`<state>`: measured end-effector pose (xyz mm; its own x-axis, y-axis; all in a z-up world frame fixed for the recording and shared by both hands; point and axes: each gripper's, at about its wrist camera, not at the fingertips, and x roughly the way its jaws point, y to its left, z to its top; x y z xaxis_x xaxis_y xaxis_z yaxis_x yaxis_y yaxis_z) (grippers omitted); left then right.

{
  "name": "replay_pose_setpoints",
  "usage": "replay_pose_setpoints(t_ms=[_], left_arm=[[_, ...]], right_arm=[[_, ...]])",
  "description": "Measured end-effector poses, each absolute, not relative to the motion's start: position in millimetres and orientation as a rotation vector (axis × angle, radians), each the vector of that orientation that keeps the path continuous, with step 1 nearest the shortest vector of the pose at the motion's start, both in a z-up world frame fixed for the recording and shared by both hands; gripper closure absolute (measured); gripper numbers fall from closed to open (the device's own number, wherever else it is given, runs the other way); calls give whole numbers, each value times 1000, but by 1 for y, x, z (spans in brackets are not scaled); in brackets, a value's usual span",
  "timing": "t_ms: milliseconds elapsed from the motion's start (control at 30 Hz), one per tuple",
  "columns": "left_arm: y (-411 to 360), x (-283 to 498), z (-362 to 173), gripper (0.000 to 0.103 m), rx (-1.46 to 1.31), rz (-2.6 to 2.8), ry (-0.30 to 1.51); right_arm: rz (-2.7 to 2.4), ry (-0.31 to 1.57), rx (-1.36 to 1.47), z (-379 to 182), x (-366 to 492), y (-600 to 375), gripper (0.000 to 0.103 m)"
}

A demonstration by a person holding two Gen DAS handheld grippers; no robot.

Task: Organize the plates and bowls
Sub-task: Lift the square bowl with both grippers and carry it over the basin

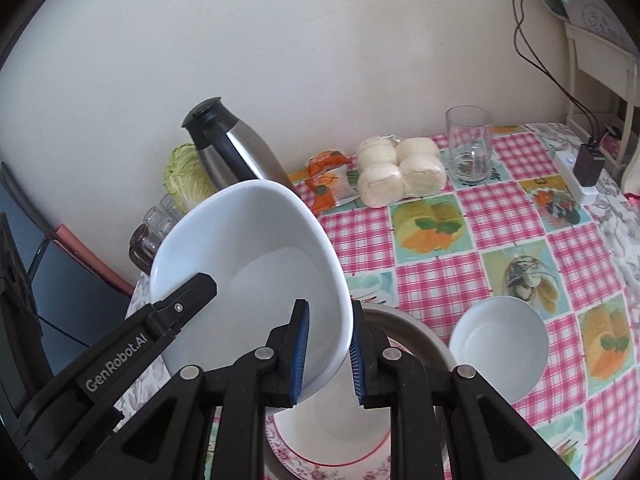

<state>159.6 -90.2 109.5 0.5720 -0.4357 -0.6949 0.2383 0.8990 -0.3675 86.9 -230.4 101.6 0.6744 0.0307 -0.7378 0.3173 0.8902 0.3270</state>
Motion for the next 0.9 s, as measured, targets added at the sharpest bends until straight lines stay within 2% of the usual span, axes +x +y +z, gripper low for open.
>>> replay_pose_setpoints(t_ms=[467, 900], left_arm=[[-125, 136, 123, 92, -186, -480, 855], [-125, 128, 110, 92, -211, -528, 907]], right_arm=[[-203, 794, 503, 109, 52, -264, 82], [-206, 828, 540, 100, 36, -273, 82]])
